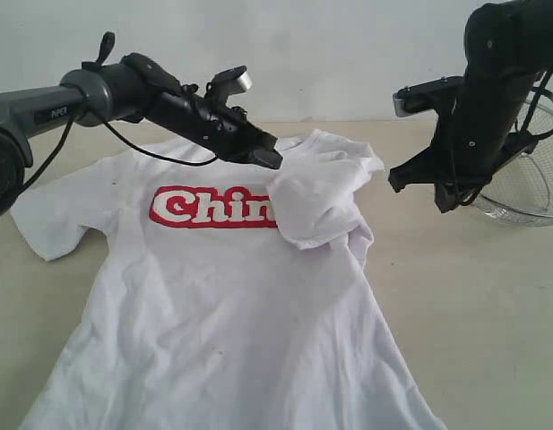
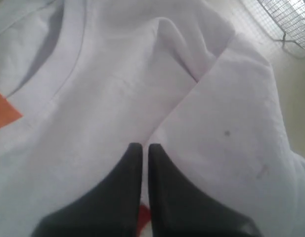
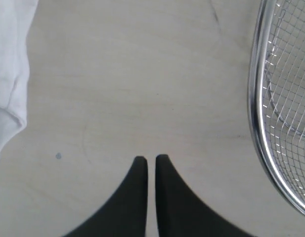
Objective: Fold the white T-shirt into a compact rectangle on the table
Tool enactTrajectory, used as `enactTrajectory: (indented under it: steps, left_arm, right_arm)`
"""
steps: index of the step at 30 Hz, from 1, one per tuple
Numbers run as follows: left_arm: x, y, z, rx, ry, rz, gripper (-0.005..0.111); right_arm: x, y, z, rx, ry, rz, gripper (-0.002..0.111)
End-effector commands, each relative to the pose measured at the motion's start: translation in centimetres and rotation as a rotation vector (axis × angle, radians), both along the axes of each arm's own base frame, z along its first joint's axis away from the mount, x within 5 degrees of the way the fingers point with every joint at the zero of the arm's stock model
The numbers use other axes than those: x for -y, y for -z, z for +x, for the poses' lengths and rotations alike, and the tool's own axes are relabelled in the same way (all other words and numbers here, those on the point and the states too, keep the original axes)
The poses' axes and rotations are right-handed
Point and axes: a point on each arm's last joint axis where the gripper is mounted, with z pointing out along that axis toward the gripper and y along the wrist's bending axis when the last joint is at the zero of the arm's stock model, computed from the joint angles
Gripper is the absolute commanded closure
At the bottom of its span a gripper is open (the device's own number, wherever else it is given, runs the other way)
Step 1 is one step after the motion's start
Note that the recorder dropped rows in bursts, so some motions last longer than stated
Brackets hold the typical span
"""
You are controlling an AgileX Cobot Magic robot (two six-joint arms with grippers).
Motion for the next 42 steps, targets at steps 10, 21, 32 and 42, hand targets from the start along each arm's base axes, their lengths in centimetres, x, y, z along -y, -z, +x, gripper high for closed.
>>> enactTrajectory:
  steps: [10, 21, 32, 42]
  left_arm:
    - [1.3, -2.9, -0.8, 0.095, 0.140, -0.119, 0.102]
    - [4.2, -2.3, -1.2, 0.169, 0.142, -0.077, 0.061]
    - [3.0, -0.8, -1.6, 0.120, 0.189, 0.133, 0.066]
    - [2.6, 1.6, -1.4, 0.085, 0.147, 0.184, 0.055]
  right_arm:
    - [0.3, -0.7, 0.6, 0.080, 0.003, 0.004, 0.108]
    - [0.3, -0.7, 0.5, 0.063, -0.005, 0.000, 0.108]
    - [0.3, -0.6, 0.3, 0.041, -0.008, -0.005, 0.108]
    - [0.4, -0.6, 0.1, 0.016, -0.022, -0.012, 0.108]
